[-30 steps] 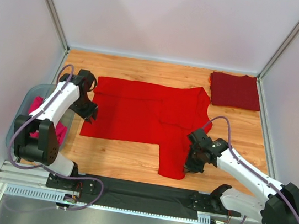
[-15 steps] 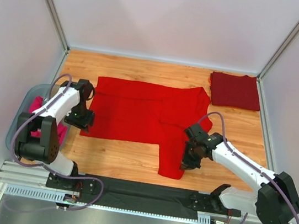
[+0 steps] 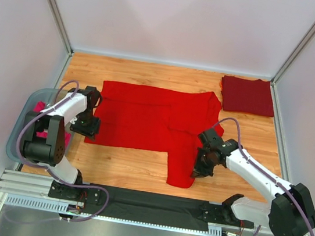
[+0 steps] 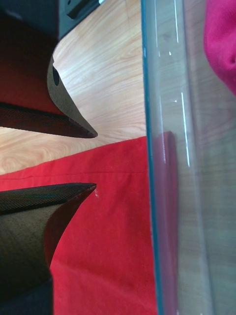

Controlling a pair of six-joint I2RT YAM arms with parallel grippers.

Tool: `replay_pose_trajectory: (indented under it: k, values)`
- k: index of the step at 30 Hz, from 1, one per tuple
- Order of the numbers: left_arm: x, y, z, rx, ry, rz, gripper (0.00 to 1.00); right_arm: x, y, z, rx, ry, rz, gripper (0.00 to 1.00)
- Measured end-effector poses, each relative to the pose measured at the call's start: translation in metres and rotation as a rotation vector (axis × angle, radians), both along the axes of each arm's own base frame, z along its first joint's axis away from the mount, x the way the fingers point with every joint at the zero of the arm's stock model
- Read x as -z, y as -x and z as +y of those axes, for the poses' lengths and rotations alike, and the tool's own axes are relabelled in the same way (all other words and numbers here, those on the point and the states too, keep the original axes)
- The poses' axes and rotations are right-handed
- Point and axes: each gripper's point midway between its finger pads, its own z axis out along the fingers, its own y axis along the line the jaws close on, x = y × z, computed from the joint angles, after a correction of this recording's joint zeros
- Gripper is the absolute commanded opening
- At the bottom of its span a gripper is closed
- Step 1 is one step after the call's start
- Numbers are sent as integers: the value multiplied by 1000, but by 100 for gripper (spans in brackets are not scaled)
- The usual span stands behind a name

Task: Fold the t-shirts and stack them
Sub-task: Fold the tshirt

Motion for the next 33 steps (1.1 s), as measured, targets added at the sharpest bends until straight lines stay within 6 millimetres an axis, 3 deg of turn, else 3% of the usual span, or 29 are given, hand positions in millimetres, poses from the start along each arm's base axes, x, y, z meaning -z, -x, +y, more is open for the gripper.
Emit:
replay_pose_trajectory:
  k: [8,14,21,23,24,28,33]
  values:
    - [12,-5,1,-5,-8,4,50,-1,-3,-3,15,-5,-1,0]
    - [28,5,1,-6,-4,39,50,-3,-3,-3,14,-11,-6,0]
    - [29,5,-1,-8,7,33,45,-5,-3,-6,28,-12,-7,0]
    - [30,4,-2,-12,11,29,36,-5,-2,-7,28,-9,-3,0]
    - [30,3,-2,-13,14,23,25,-5,-2,-8,29,-6,0,0]
    - [31,3,-3,-8,19,19,0,-10,-1,-10,39,12,8,0]
    - [28,6,-2,18,17,28,0,-31,-10,-13,87,44,-10,0]
